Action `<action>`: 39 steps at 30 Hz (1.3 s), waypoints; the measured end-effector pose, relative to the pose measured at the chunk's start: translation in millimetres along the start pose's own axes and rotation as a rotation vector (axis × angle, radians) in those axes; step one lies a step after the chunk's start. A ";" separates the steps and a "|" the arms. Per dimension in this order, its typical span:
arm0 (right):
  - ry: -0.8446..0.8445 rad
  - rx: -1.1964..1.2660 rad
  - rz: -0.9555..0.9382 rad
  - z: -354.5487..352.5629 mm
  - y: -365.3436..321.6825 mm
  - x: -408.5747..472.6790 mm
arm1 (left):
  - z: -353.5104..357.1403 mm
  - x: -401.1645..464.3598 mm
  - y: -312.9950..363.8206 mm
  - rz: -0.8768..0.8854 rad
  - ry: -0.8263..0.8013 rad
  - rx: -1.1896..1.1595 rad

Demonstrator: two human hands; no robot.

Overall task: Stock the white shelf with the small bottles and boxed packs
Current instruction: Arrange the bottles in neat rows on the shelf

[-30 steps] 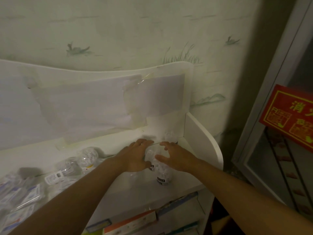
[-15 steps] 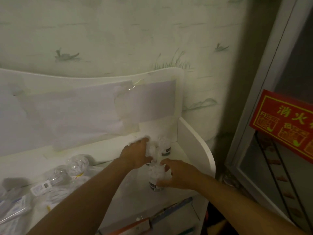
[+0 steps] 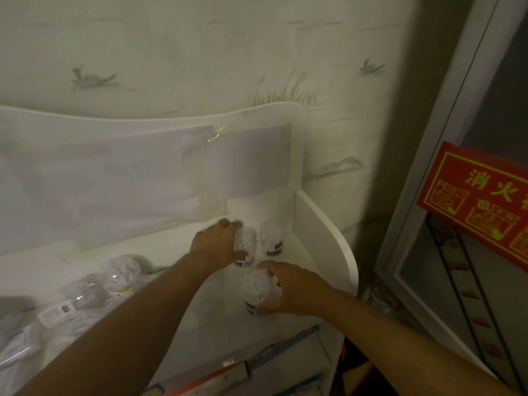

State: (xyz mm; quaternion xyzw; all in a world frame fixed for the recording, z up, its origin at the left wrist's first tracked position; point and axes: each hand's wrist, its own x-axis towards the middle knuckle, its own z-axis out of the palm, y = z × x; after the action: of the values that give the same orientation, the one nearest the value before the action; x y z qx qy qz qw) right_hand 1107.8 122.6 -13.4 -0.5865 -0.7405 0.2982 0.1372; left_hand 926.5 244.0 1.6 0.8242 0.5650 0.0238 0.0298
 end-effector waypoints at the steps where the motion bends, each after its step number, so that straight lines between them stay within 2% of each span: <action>1: -0.002 0.008 -0.003 -0.2 -0.8 1.6 | -0.6 -1.8 -3.1 0.001 -0.017 -0.005; 4: -0.004 -0.007 -0.009 1.4 -3.3 6.7 | -1.9 -7.7 -17.7 -0.040 -0.128 -0.077; 7: 0.005 -0.061 -0.022 4.1 -6.6 10.4 | -0.9 -11.9 -34.1 -0.024 -0.208 -0.013; 14: 0.036 -0.166 -0.056 11.0 -10.0 10.3 | 0.0 -19.7 -46.4 -0.128 -0.230 0.001; 24: 0.040 -0.166 -0.006 8.0 -17.2 8.4 | -25.9 -39.3 -45.1 -0.135 -0.035 -0.211; 30: 0.055 -0.135 0.004 3.8 -19.6 7.0 | -48.5 -55.4 -35.5 -0.084 0.101 -0.584; 36: 0.103 -0.112 -0.014 -13.0 -21.9 4.8 | -66.0 -67.4 -21.2 -0.030 0.043 -0.625; 39: 0.120 -0.106 -0.007 -22.9 -21.9 3.9 | -67.4 -68.5 -16.5 0.012 0.009 -0.544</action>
State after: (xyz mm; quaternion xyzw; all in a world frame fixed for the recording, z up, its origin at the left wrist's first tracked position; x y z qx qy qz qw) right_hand 1102.1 129.9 17.3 -0.6070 -0.7478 0.2225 0.1510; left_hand 881.6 187.5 67.1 0.7891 0.5331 0.1785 0.2474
